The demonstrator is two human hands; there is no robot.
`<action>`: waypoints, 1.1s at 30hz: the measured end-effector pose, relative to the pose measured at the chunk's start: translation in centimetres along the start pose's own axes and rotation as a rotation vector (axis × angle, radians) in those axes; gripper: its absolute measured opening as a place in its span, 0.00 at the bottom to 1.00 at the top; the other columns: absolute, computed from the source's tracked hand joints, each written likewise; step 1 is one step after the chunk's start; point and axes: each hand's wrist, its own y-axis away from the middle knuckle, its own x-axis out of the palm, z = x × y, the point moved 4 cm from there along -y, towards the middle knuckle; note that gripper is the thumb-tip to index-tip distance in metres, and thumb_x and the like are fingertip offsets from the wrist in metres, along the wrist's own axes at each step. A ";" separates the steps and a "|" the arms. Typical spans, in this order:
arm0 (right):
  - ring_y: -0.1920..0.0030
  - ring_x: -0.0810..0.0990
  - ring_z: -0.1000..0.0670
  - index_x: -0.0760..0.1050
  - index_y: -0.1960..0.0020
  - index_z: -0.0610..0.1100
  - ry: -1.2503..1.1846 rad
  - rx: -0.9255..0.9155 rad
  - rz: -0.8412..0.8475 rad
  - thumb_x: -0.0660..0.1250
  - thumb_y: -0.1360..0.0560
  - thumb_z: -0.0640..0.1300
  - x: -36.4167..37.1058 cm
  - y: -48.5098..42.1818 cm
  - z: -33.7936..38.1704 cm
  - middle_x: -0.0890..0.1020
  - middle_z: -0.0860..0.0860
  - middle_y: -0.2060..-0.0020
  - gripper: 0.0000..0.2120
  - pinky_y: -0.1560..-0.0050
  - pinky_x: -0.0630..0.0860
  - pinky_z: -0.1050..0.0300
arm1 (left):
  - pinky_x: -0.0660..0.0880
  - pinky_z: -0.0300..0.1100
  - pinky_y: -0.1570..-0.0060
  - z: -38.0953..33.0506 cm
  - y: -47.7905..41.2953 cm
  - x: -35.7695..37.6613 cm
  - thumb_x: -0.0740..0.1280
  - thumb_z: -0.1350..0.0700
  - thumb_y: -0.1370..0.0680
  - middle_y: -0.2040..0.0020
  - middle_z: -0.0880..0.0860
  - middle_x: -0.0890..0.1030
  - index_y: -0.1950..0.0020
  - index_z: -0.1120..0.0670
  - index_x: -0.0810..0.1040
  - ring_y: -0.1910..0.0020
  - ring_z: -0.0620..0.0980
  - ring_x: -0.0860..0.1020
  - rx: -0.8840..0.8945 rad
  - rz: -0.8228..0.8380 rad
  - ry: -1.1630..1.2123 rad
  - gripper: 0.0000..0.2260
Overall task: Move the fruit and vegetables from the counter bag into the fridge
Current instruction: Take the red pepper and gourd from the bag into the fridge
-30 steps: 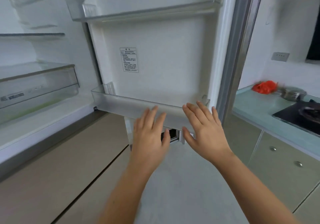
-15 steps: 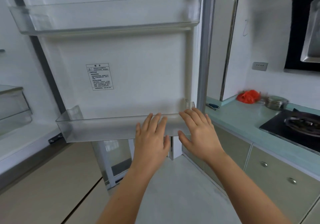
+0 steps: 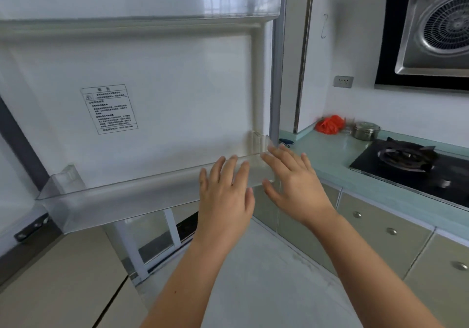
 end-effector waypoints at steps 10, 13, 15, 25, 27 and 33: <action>0.39 0.75 0.41 0.77 0.43 0.41 0.343 0.393 -0.133 0.57 0.29 0.49 -8.1 9.8 -1.4 0.80 0.45 0.44 0.20 0.41 0.68 0.36 | 0.71 0.60 0.44 -8.4 0.1 2.0 0.59 0.55 0.28 0.41 0.58 0.77 0.42 0.59 0.76 0.41 0.59 0.75 0.336 0.056 0.458 0.18; 0.39 0.75 0.42 0.77 0.44 0.41 0.451 0.515 -0.152 0.57 0.28 0.49 -10.9 13.8 -1.4 0.80 0.45 0.45 0.19 0.41 0.69 0.40 | 0.72 0.61 0.45 -12.4 1.4 2.5 0.59 0.54 0.28 0.42 0.59 0.78 0.42 0.59 0.77 0.41 0.59 0.75 0.436 0.073 0.593 0.18; 0.40 0.75 0.42 0.77 0.44 0.41 0.508 0.595 -0.160 0.57 0.28 0.49 -12.8 16.3 -1.3 0.80 0.45 0.45 0.19 0.41 0.70 0.41 | 0.72 0.60 0.45 -15.3 2.3 2.4 0.58 0.54 0.27 0.42 0.59 0.78 0.42 0.59 0.77 0.41 0.58 0.74 0.486 0.093 0.685 0.18; 0.37 0.73 0.43 0.75 0.41 0.44 0.755 0.938 -0.255 0.56 0.28 0.51 -24.4 29.6 -0.1 0.79 0.48 0.42 0.20 0.39 0.66 0.42 | 0.71 0.57 0.44 -30.9 8.4 -2.4 0.59 0.54 0.26 0.40 0.59 0.77 0.39 0.59 0.75 0.40 0.59 0.73 0.771 0.173 0.998 0.18; 0.37 0.73 0.43 0.75 0.41 0.43 0.797 0.988 -0.270 0.56 0.28 0.51 -26.8 32.7 0.2 0.79 0.47 0.42 0.21 0.39 0.67 0.41 | 0.71 0.57 0.43 -34.5 10.2 -3.6 0.58 0.53 0.26 0.40 0.59 0.77 0.39 0.59 0.74 0.40 0.59 0.73 0.827 0.189 1.033 0.18; 0.37 0.73 0.43 0.76 0.42 0.44 0.925 1.141 -0.325 0.55 0.28 0.52 -35.8 42.6 1.4 0.79 0.48 0.43 0.21 0.38 0.62 0.45 | 0.70 0.59 0.42 -46.9 16.0 -9.4 0.57 0.52 0.26 0.40 0.58 0.78 0.39 0.58 0.75 0.40 0.57 0.74 0.942 0.233 1.149 0.19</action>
